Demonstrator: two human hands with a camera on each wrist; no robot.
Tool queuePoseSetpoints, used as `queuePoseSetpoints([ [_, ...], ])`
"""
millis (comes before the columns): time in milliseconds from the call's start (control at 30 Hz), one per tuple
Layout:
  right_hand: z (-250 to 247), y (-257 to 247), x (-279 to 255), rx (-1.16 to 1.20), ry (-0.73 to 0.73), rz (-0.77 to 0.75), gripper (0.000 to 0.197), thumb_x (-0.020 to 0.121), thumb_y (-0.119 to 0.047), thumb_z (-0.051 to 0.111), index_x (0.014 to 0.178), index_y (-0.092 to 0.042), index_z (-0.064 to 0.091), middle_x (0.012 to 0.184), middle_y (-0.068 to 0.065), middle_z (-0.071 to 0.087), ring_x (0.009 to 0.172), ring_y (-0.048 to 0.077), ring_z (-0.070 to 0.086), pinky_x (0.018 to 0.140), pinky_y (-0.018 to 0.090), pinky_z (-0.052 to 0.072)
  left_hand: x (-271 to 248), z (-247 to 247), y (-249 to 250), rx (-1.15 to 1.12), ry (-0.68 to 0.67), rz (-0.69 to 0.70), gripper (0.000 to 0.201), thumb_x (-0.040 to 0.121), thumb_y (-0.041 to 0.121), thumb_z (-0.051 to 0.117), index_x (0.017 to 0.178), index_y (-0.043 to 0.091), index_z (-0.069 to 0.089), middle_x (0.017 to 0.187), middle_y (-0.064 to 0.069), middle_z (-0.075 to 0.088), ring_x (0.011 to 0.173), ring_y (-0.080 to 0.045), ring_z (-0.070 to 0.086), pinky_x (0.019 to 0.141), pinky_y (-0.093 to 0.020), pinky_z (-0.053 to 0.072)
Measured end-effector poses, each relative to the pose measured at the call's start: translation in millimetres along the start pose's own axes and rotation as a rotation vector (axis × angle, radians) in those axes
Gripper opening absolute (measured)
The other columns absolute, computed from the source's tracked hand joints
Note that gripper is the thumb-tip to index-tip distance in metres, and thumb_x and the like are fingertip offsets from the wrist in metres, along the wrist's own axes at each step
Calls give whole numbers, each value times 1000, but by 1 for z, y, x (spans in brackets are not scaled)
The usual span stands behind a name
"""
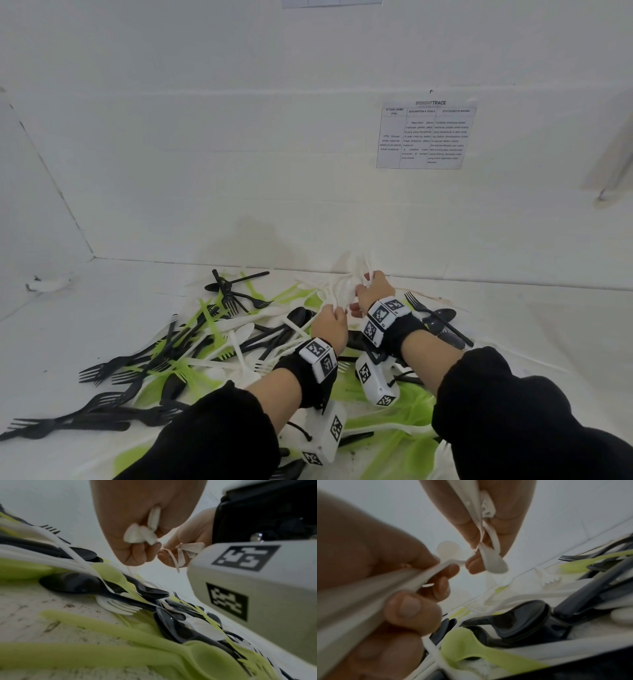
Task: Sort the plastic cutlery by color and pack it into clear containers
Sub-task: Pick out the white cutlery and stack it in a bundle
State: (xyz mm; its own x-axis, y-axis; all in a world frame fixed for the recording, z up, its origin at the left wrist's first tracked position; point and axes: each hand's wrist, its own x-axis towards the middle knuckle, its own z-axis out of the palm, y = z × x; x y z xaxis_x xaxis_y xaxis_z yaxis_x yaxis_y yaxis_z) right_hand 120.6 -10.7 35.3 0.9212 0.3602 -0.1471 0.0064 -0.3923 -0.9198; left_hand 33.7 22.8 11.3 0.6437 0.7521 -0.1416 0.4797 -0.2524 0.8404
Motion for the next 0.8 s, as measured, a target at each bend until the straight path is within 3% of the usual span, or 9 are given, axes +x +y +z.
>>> queuePoseSetpoints([
  [100, 1, 1, -1, 53, 48, -7, 25, 91, -4, 42, 116, -7, 42, 105, 25, 60, 51, 23, 49, 48, 31, 44, 3, -7, -1, -71, 20, -65, 30, 101, 21, 30, 97, 5, 55, 116, -22, 54, 115, -33, 49, 85, -31, 35],
  [200, 7, 7, -11, 92, -35, 11, 33, 88, -3, 49, 120, -4, 41, 100, 23, 63, 47, 20, 46, 44, 26, 41, 9, -15, 0, -120, 51, -119, 39, 100, 23, 29, 121, -3, 51, 127, -22, 52, 119, -35, 48, 96, -34, 36],
  [300, 17, 12, -20, 54, -116, 12, 33, 87, -9, 52, 119, -2, 46, 97, 15, 64, 66, 24, 56, 67, 38, 53, 13, -15, 1, -193, 35, -99, 37, 98, 25, 34, 114, -2, 55, 120, -22, 57, 112, -36, 53, 97, -40, 42],
  [367, 19, 13, -23, -16, -137, 1, 32, 90, -14, 52, 119, -3, 47, 105, 16, 62, 86, 28, 60, 83, 38, 51, 13, -12, 0, -234, -5, -46, 31, 97, 22, 39, 105, 0, 60, 114, -21, 61, 108, -35, 57, 96, -41, 45],
  [433, 18, 14, -23, -38, -139, -5, 29, 92, -15, 49, 119, -5, 47, 109, 16, 61, 98, 32, 61, 84, 35, 50, 13, -10, -1, -274, -44, -26, 25, 96, 22, 43, 89, 7, 62, 109, -22, 64, 103, -36, 60, 93, -46, 48],
  [533, 15, 17, -23, -28, -163, -31, 15, 92, -16, 50, 105, -9, 51, 94, 10, 60, 86, 28, 61, 78, 33, 49, 15, -10, -5, -282, -58, -50, 31, 96, 23, 43, 68, 17, 54, 100, -25, 65, 98, -39, 62, 90, -50, 49],
  [633, 15, 20, -23, -28, -185, -36, 7, 92, -17, 49, 89, -10, 49, 76, 1, 54, 73, 23, 56, 73, 31, 47, 11, -13, -3, -301, -89, -70, 31, 97, 20, 40, 70, 14, 54, 94, -23, 63, 99, -39, 62, 90, -49, 49],
  [733, 15, 18, -22, -16, -214, -53, 15, 93, -17, 48, 98, -6, 57, 86, 6, 58, 81, 23, 56, 77, 31, 46, 7, -15, 2, -345, -102, -86, 29, 98, 19, 37, 97, 2, 60, 106, -22, 62, 104, -34, 59, 94, -41, 47],
  [800, 14, 17, -23, 20, -226, -53, 23, 94, -15, 47, 104, 0, 61, 94, 11, 61, 86, 24, 58, 78, 32, 48, 9, -15, 3, -386, -105, -106, 27, 98, 19, 39, 99, 1, 59, 104, -22, 60, 103, -33, 59, 93, -41, 48],
])
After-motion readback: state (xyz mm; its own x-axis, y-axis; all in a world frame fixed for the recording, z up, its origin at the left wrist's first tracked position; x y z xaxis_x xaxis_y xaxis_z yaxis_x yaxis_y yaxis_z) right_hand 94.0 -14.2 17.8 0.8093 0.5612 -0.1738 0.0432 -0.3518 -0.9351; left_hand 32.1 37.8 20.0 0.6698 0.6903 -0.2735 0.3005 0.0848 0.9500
